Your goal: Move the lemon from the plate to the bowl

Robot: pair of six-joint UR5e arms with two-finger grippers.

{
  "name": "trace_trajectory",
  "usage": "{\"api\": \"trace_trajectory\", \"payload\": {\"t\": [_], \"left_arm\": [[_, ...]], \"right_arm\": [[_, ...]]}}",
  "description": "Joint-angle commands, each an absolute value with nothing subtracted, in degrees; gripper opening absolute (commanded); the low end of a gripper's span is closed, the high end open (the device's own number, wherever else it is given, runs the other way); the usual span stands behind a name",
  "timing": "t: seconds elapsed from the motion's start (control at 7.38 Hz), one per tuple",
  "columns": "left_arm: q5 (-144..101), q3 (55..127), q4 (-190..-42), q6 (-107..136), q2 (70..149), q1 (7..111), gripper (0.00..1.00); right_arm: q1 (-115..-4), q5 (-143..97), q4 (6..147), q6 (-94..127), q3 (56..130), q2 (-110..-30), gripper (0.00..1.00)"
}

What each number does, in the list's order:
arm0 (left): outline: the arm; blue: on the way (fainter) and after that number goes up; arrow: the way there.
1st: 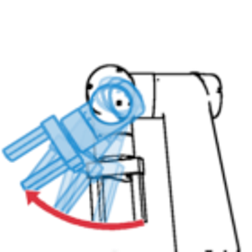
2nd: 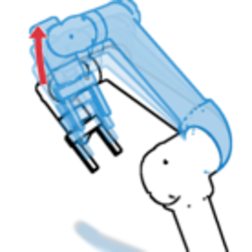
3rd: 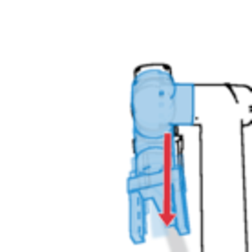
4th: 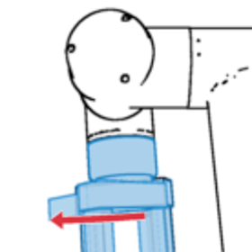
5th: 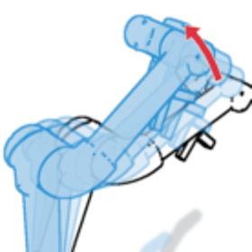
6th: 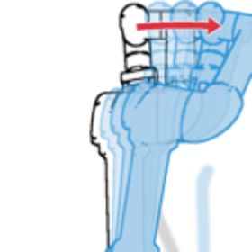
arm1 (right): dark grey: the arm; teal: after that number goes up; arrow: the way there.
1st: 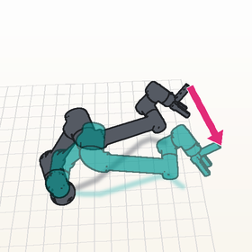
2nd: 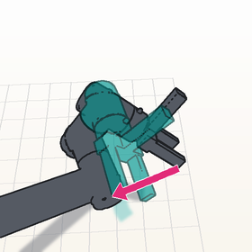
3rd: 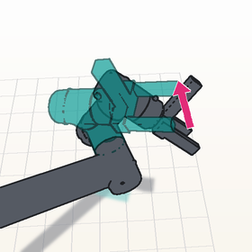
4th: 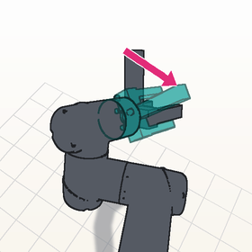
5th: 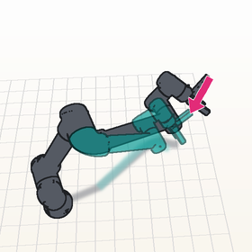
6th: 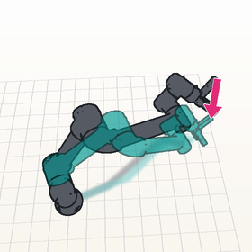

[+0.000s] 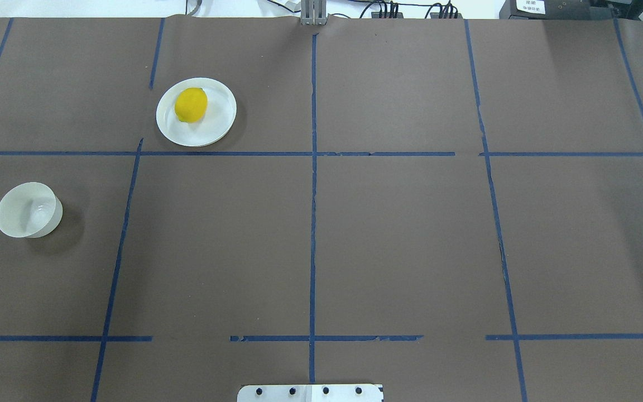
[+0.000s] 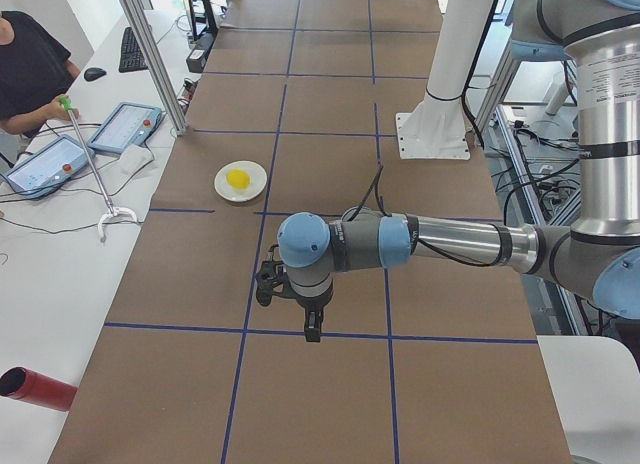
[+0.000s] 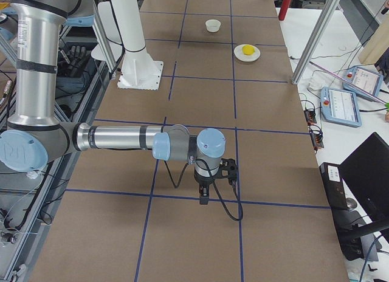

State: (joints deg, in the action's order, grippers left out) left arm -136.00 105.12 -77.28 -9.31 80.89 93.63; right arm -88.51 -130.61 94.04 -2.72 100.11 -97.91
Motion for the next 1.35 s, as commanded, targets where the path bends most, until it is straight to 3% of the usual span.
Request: {"api": "trace_trajectory", "payload": {"t": [0.0, 0.14, 0.54, 0.95, 1.22], "left_arm": [[-136.23, 105.12, -85.18, -7.91, 81.65, 91.77, 1.00], [-138.14, 105.12, -91.26, -4.52, 82.35, 87.41, 1.00], [-139.75, 98.38, -95.19, 8.66, 101.71, 67.02, 1.00], [-133.56, 85.39, -95.45, 18.01, 119.82, 60.40, 1.00], [-130.43, 75.73, -106.54, 27.11, 125.31, 59.42, 1.00]], "right_arm": [[-88.51, -130.61, 94.04, -2.72, 100.11, -97.91, 1.00], [-88.51, -130.61, 94.04, -2.72, 100.11, -97.91, 1.00], [-88.51, -130.61, 94.04, -2.72, 100.11, -97.91, 1.00], [-88.51, -130.61, 94.04, -2.72, 100.11, -97.91, 1.00], [-88.51, -130.61, 94.04, -2.72, 100.11, -97.91, 1.00]]}}
